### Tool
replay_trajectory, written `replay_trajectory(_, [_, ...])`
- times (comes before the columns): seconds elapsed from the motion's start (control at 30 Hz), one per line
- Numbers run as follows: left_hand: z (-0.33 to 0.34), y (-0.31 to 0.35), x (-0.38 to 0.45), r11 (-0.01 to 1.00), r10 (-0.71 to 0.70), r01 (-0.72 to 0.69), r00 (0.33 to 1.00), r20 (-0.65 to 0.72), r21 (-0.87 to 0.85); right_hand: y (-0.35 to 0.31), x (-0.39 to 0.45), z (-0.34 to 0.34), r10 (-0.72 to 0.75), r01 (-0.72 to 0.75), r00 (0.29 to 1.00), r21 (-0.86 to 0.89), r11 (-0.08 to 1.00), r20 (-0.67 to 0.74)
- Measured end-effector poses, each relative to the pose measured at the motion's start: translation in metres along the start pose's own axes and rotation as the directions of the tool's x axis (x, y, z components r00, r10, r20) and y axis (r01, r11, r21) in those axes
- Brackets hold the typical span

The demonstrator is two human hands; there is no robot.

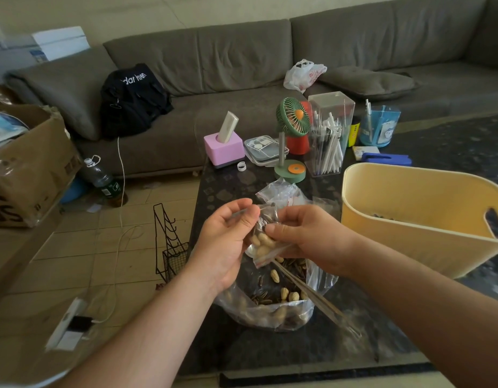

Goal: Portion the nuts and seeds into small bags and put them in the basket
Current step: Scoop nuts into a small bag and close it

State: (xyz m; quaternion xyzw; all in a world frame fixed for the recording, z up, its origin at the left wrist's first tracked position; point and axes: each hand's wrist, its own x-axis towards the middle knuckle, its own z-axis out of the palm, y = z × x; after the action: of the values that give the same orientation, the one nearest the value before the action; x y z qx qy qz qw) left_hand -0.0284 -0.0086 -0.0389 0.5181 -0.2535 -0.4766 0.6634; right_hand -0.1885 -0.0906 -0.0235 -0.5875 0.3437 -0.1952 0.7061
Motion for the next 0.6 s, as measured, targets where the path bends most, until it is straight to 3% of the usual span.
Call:
replay_trajectory(0.2, [-0.0032,-0.0022,0.0017,0.998,-0.042,0.041,0.999,0.017,0.036,-0.0028,-0.0005,0.0019,0.003,-0.003,1.0,0.093,0.996,-0.001])
replay_trajectory(0.4, [-0.0031,-0.0005,0.0003,0.998,-0.057,0.056,0.995,0.078,0.013,-0.0025,-0.0004,0.0016,-0.043,0.044,0.998,0.037,0.998,-0.042])
replay_trajectory(0.6, [-0.0021,-0.0031,-0.002,0.994,-0.05,0.042,0.996,0.077,0.1,-0.0059,-0.0016,-0.0014,-0.028,0.035,0.999,0.158,0.987,-0.043])
